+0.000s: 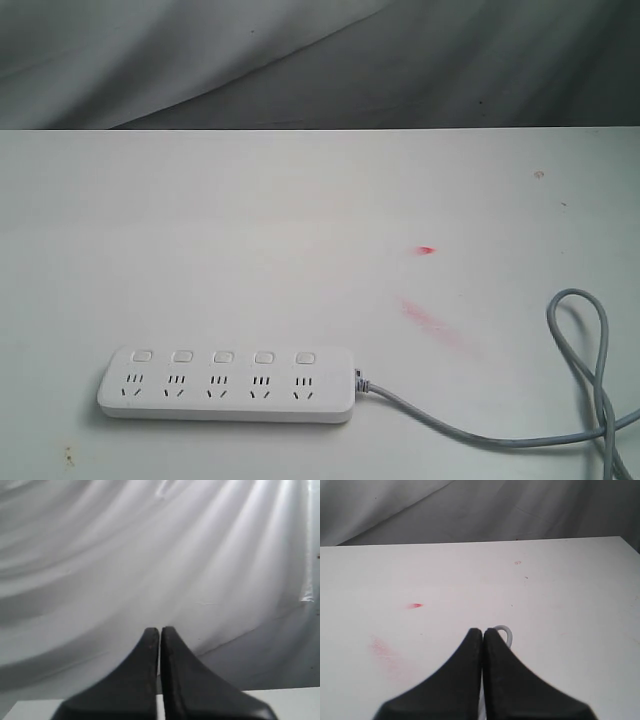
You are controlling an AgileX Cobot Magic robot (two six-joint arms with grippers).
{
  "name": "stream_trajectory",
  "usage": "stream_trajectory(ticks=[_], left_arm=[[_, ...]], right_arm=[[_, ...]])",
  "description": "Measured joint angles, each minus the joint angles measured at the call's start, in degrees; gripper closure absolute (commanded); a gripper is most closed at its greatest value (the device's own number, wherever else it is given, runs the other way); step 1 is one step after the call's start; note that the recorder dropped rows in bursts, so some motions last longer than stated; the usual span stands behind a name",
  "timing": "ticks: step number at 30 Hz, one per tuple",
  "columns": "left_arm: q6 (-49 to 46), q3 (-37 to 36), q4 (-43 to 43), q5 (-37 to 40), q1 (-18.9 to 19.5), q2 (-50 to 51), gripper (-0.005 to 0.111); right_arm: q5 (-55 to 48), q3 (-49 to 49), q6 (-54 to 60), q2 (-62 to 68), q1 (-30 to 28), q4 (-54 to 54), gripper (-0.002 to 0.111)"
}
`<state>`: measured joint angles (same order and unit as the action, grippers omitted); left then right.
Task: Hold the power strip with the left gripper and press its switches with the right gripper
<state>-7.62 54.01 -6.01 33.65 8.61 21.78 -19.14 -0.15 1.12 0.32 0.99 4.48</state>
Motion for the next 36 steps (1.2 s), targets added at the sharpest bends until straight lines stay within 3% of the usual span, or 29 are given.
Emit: stream_trajectory(ticks=[10,20,29,36], left_arm=[[8.28,-21.79,3.88,-0.99,-1.31,-10.94,0.104],[8.5,-43.27,5.01,-16.83,-6.53,-15.06,0.104],[8.77,-52.93,5.14,-19.48,-8.83,-19.55,0.104],[8.89,-53.78,5.14,-19.56,-9.29,-21.52,0.104]], right_arm=[[0.0,0.0,0.0,0.0,0.0,0.0,0.108],[0.0,0.0,0.0,0.0,0.0,0.0,0.108],[0.0,0.0,0.0,0.0,0.0,0.0,0.108],[0.0,0.0,0.0,0.0,0.0,0.0,0.108]])
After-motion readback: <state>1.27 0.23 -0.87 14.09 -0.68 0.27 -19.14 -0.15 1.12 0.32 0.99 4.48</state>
